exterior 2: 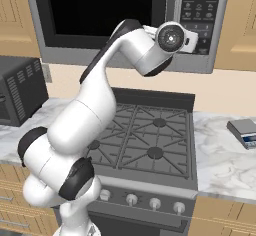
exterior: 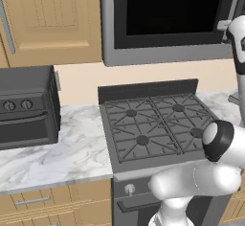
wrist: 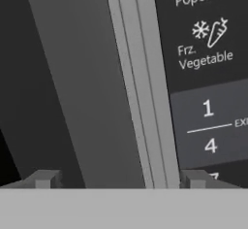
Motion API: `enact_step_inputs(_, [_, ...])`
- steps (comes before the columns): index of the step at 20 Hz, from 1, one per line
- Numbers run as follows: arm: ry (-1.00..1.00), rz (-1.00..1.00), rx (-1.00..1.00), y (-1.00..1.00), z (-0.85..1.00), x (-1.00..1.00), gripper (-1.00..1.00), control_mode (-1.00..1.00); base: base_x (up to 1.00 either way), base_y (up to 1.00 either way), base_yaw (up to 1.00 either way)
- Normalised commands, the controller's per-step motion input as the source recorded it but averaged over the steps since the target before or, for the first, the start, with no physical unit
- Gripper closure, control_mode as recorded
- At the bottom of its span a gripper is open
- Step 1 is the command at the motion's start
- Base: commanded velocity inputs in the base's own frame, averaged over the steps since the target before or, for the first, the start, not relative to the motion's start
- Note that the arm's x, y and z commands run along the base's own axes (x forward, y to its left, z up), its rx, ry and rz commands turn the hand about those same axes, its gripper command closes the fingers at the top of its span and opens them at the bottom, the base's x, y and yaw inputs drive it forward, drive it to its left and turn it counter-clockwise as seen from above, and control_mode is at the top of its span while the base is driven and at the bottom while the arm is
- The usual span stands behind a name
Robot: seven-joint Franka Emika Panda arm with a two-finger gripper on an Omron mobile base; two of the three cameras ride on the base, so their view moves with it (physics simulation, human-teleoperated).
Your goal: Open the microwave door.
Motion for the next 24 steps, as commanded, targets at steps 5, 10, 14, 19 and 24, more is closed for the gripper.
enact_step_inputs(5, [0.00, 0.06, 0.00, -0.10, -0.21, 0.62, -1.00, -1.00, 0.00, 0.00, 0.00])
enact_step_inputs(10, [0.00, 0.01, 0.00, 0.00, -0.13, 0.24, 1.00, -1.00, 0.00, 0.00, 0.00])
enact_step_inputs(14, [-0.02, 0.00, 0.00, 0.00, 0.00, -0.14, 1.00, -1.00, 0.00, 0.00, 0.00])
enact_step_inputs(19, [-0.08, 0.02, 0.00, -0.20, 0.00, -0.95, 1.00, -1.00, 0.00, 0.00, 0.00])
enact_step_inputs(24, [-0.09, 0.10, 0.00, -0.18, 0.00, -1.00, 1.00, -1.00, 0.00, 0.00, 0.00])
